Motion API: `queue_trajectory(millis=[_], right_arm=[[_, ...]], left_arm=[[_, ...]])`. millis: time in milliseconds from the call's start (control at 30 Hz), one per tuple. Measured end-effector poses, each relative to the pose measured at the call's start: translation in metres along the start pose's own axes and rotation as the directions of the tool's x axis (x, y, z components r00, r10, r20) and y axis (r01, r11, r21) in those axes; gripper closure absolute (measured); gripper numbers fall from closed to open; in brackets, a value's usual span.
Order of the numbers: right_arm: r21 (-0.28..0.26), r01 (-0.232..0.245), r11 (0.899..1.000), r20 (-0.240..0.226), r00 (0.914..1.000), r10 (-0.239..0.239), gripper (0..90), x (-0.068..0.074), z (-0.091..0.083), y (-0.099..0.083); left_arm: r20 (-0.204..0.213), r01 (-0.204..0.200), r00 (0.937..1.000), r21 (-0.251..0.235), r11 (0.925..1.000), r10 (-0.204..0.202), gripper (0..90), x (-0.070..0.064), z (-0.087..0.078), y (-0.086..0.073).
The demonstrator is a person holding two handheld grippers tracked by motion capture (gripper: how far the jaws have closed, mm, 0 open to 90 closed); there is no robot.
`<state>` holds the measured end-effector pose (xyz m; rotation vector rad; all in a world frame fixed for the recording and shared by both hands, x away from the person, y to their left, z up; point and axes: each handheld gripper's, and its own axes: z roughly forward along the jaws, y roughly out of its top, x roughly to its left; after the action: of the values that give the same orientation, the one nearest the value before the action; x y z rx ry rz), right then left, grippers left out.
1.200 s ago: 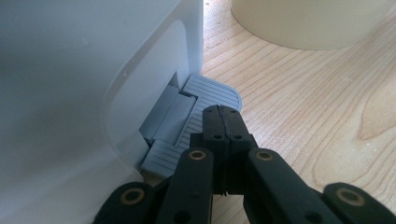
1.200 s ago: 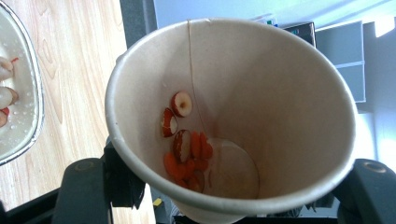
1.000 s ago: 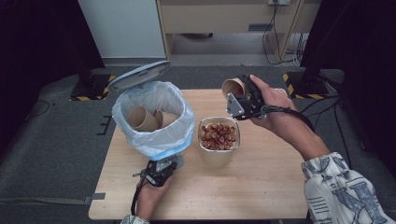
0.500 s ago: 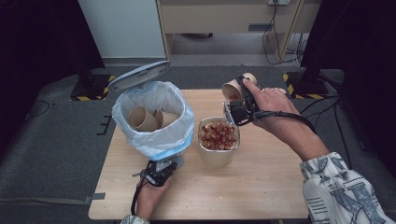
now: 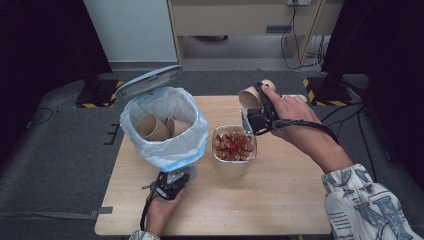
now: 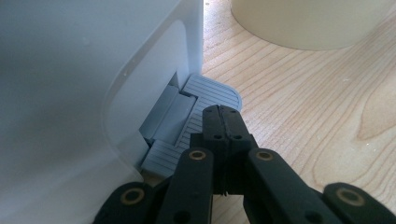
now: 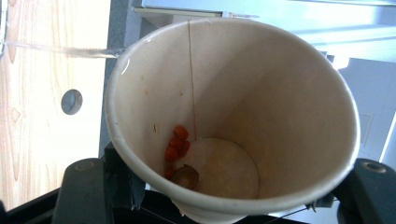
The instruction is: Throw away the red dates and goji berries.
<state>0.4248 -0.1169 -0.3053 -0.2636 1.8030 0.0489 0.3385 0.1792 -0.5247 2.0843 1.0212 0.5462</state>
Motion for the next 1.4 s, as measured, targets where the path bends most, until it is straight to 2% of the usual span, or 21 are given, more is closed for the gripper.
queue_trajectory(millis=[633, 967, 1067, 1100, 1133, 1167, 1233, 1300, 1333, 1400], right_arm=[[-0.009, -0.006, 1.0, 0.012, 0.9999, 0.006, 31.5, -0.003, -0.001, 0.0], [-0.006, 0.012, 1.0, 0.063, 0.9979, -0.012, 31.6, -0.023, -0.01, 0.001], [0.003, 0.041, 0.999, 0.082, 0.9958, -0.041, 31.7, -0.026, -0.011, 0.003], [0.012, 0.069, 0.998, 0.094, 0.9931, -0.07, 31.8, -0.026, -0.012, 0.004], [0.022, 0.114, 0.993, 0.112, 0.987, -0.115, 31.8, -0.025, -0.012, 0.006], [0.028, 0.134, 0.991, 0.118, 0.9836, -0.136, 31.8, -0.024, -0.012, 0.007], [0.046, 0.195, 0.98, 0.137, 0.9704, -0.199, 31.8, -0.022, -0.013, 0.009], [0.058, 0.234, 0.97, 0.147, 0.9595, -0.24, 31.8, -0.02, -0.013, 0.011], [0.061, 0.244, 0.968, 0.151, 0.9562, -0.251, 31.9, -0.019, -0.012, 0.011], [0.06, 0.242, 0.968, 0.15, 0.957, -0.249, 31.8, -0.018, -0.012, 0.011]], left_arm=[[0.002, 0.0, 1.0, 0.0, 1.0, 0.0, 89.7, 0.0, 0.0, 0.0], [0.001, 0.001, 1.0, 0.001, 1.0, -0.001, 89.7, 0.0, 0.0, 0.0], [0.002, 0.001, 1.0, 0.001, 1.0, -0.001, 89.7, 0.0, 0.0, 0.0], [0.002, 0.001, 1.0, 0.001, 1.0, -0.001, 89.7, 0.0, 0.0, 0.0], [0.002, 0.001, 1.0, 0.001, 1.0, -0.001, 89.7, 0.0, 0.0, 0.0], [0.002, 0.001, 1.0, 0.001, 1.0, -0.001, 89.7, 0.0, 0.0, 0.0], [0.002, 0.001, 1.0, 0.001, 1.0, -0.001, 89.7, 0.0, 0.0, 0.0], [0.001, 0.001, 1.0, 0.001, 1.0, -0.001, 89.7, 0.0, 0.0, 0.0], [0.002, 0.001, 1.0, 0.001, 1.0, -0.001, 89.7, 0.0, 0.0, 0.0], [0.001, 0.001, 1.0, 0.001, 1.0, -0.001, 89.7, 0.0, 0.0, 0.0]])
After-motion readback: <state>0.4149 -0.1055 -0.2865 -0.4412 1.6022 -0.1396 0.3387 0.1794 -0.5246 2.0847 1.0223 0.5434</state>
